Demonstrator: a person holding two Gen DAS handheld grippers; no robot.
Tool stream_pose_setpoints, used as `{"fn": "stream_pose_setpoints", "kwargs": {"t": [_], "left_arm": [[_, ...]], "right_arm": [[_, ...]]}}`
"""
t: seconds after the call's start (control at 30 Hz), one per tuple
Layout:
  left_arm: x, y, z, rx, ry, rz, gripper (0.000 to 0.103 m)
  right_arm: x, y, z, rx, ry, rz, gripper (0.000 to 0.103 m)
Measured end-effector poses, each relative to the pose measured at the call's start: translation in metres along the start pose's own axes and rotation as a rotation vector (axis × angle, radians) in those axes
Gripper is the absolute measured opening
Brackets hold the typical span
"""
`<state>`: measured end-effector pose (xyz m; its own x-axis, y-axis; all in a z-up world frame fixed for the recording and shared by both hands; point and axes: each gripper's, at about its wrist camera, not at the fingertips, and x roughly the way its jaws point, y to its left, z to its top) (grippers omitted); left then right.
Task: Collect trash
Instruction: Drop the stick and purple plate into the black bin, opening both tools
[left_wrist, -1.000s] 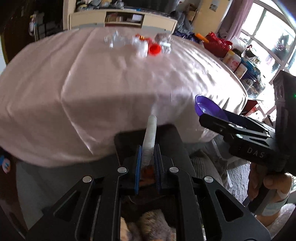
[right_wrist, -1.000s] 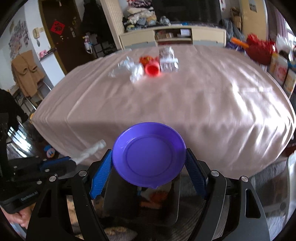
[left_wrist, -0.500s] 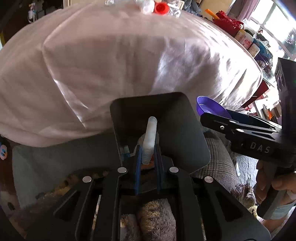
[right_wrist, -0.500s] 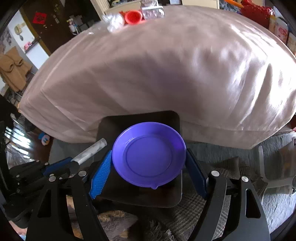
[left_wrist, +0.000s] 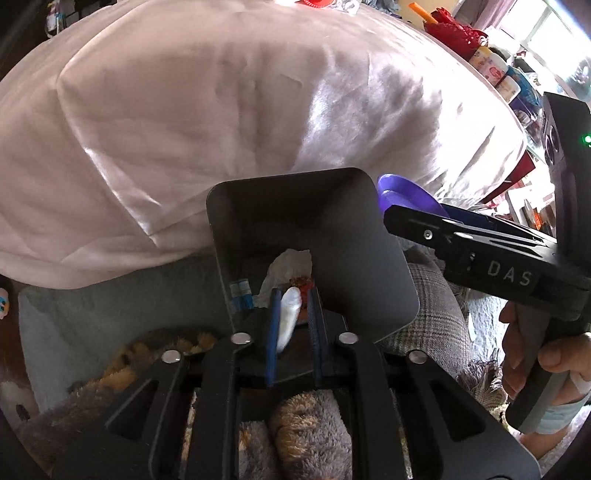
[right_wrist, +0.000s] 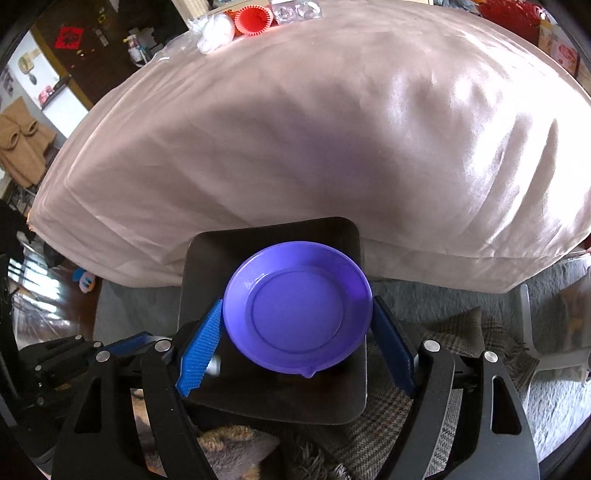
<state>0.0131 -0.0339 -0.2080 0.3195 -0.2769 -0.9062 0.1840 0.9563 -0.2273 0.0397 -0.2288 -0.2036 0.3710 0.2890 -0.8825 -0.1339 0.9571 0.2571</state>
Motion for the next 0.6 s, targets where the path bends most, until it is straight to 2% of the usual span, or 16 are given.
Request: {"fn": "stream_pose_setpoints", "kwargs": {"t": [0.17, 0.3, 0.4, 0.47, 0.53, 0.6], "left_arm": [[-0.002, 0.004, 0.001, -0.019, -0.007, 0.009, 0.034], [-0.003, 0.005, 0.002, -0.020, -0.010, 0.019, 0.045], [-0.007, 0.003, 0.002, -0.016, -0.022, 0.033, 0.064], [-0.015, 0.002, 0.003, -0.019, -0.035, 0.025, 0.083], [-0.023, 0.004, 0.005, -0.035, -0.045, -0.002, 0.091], [-0.031, 0.006, 0.008, -0.055, -0.053, -0.028, 0.093]], "right_arm": [[-0.006, -0.007, 0.000, 0.007, -0.018, -0.010, 0.091], [-0.014, -0.013, 0.002, 0.019, -0.038, -0.018, 0.092], [-0.020, -0.019, 0.004, 0.023, -0.052, -0.030, 0.093], [-0.026, -0.024, 0.007, 0.028, -0.069, -0.031, 0.098], [-0.035, -0.028, 0.011, 0.037, -0.100, -0.035, 0.099], [-0.044, -0.027, 0.018, 0.034, -0.128, -0.040, 0.099]]}}
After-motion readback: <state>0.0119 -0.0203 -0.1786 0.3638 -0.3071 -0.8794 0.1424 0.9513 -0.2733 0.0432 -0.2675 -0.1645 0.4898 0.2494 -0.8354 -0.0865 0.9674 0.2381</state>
